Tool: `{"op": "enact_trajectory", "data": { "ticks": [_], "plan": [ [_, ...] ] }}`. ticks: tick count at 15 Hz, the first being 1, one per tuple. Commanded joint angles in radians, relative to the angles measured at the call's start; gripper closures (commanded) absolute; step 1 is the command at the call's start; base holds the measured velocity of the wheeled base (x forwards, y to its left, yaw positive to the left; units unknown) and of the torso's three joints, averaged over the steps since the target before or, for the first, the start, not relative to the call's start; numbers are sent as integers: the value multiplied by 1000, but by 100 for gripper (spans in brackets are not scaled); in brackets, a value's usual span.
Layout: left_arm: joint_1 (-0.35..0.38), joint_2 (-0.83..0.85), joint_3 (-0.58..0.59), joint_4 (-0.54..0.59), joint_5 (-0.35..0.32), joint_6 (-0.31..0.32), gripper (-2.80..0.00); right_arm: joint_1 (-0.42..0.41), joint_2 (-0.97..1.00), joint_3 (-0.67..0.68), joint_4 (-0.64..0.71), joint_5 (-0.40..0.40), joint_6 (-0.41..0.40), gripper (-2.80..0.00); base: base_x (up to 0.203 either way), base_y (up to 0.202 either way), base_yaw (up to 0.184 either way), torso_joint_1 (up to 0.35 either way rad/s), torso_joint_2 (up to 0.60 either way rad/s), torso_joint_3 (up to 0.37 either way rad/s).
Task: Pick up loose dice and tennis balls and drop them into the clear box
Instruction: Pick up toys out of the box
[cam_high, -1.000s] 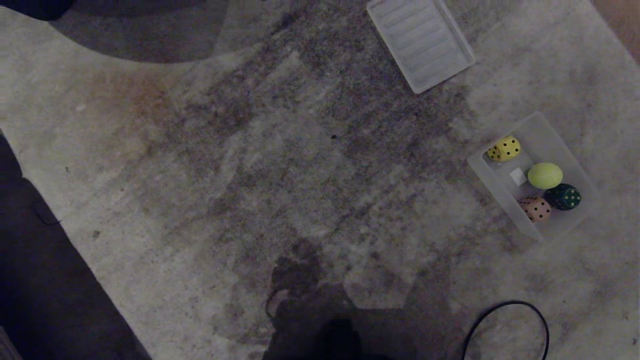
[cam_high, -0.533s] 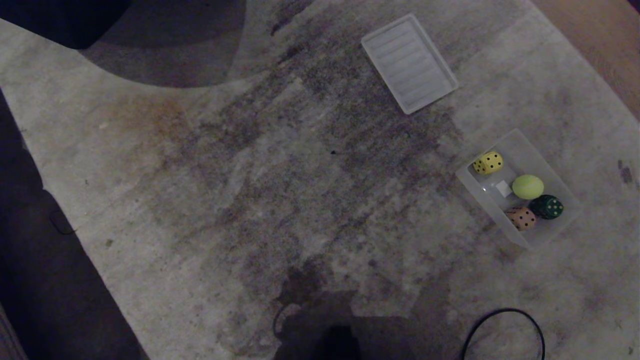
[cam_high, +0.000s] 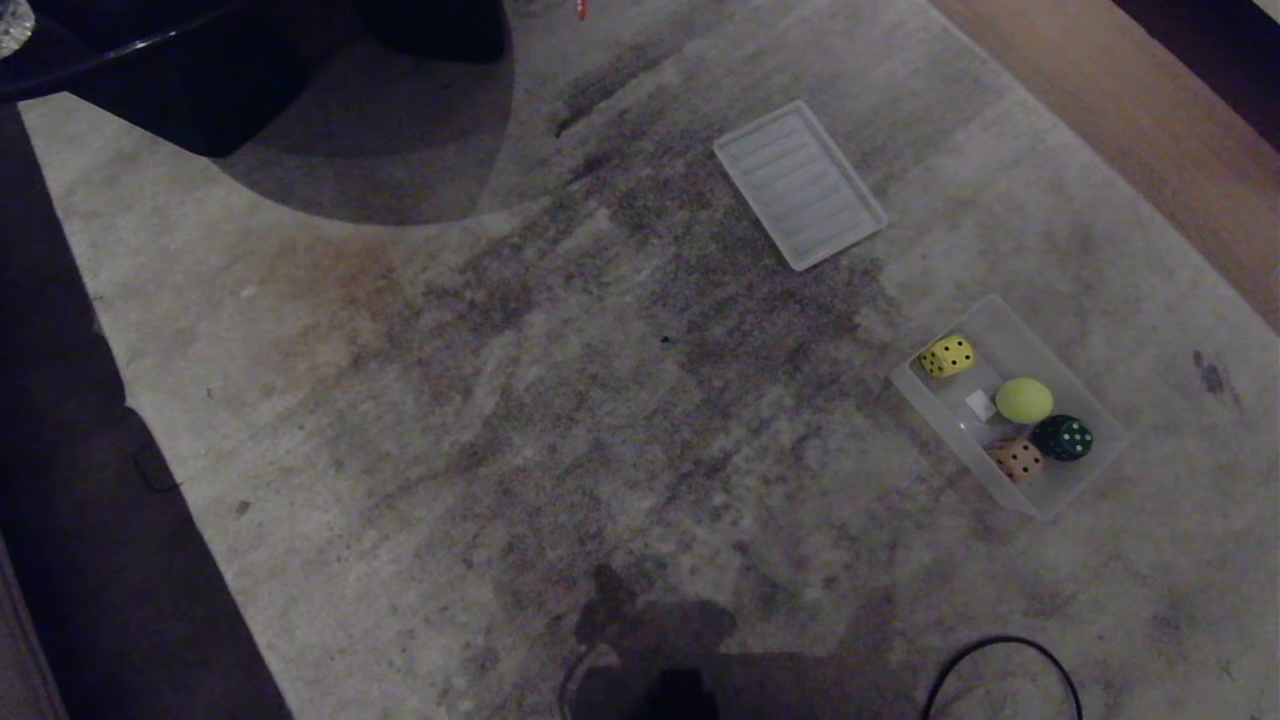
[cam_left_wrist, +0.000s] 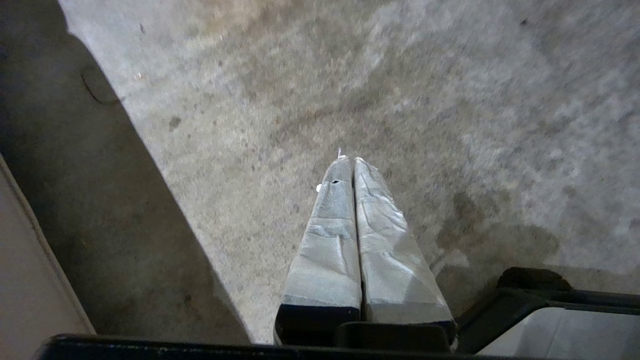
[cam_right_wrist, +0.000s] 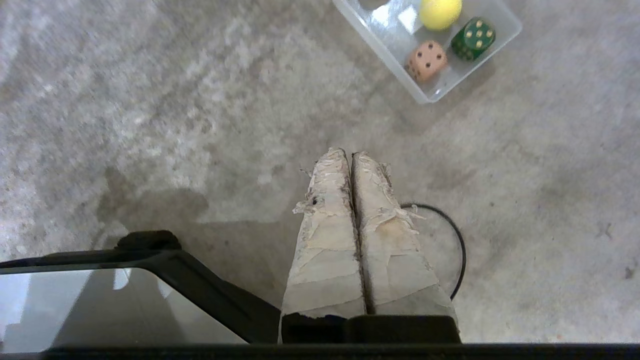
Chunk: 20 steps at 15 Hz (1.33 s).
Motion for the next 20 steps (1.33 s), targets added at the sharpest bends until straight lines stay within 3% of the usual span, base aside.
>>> {"op": "enact_trajectory", "data": {
  "ticks": [1, 20],
  "plan": [
    [0, 2, 2, 0, 0, -1, 0, 0, 2, 0, 0, 0, 0, 0, 0, 0, 0, 7, 2, 198],
    [0, 2, 2, 0, 0, -4, 0, 0, 2, 0, 0, 0, 2, 0, 0, 0, 0, 3, 0, 202]
  ]
}}
